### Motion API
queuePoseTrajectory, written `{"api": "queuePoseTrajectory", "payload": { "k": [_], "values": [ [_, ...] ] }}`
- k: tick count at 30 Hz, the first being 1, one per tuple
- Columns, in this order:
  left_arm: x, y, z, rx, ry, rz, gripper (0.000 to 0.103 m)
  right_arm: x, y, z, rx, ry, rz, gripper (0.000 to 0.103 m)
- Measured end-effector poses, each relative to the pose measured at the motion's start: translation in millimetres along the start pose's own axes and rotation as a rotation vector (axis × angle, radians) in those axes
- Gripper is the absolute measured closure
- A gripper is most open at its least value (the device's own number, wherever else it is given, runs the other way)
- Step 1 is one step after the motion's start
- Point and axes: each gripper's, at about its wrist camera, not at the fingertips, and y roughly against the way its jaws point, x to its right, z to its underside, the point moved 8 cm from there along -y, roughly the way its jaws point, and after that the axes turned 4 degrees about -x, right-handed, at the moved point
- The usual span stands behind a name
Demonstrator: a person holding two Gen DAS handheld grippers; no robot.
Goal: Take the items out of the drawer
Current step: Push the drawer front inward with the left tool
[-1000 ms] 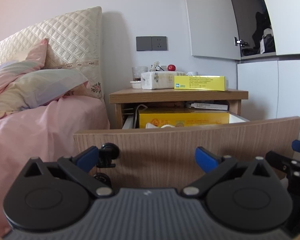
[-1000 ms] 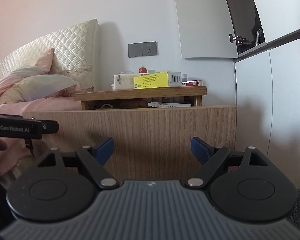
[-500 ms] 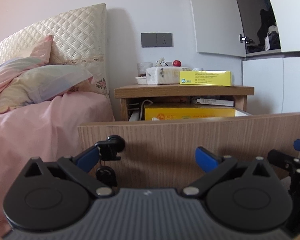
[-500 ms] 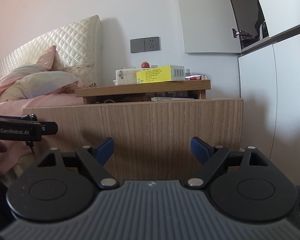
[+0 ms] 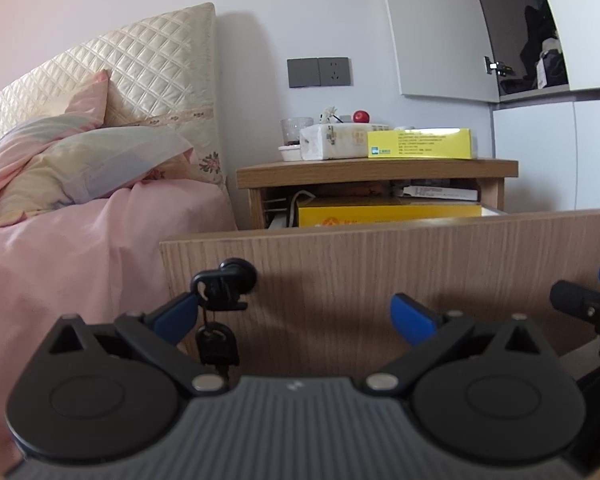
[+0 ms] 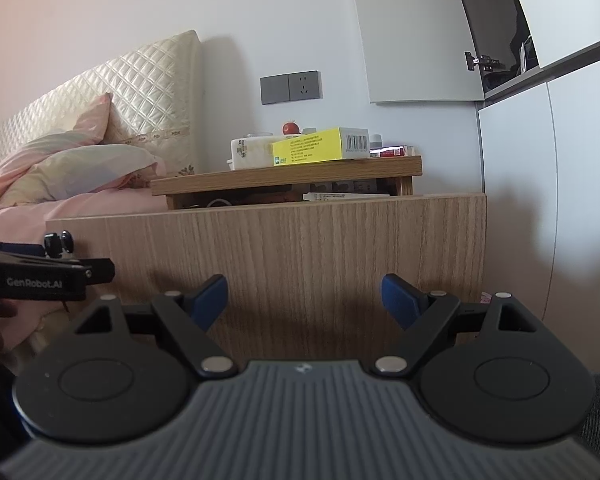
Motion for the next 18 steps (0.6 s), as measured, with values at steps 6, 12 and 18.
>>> {"api": "queuePoseTrajectory", "payload": {
  "k": [6, 12, 18],
  "values": [
    [-0.2, -4.1, 3.5, -0.017, -0.004, -0.003, 0.000, 0.5, -1.1, -1.0, 0.000, -0.007, -0.005, 0.017],
    [0.2, -6.7, 5.8, -0.026, -0.009, -0.007, 0.000, 1.9, -1.5, -1.1, -0.001, -0.021, -0.008, 0.017],
    [0.7, -10.3, 5.8, -0.033, -0.004, -0.009, 0.000, 3.4, -2.0, -1.2, -0.002, -0.036, -0.012, 0.017]
  ]
}}
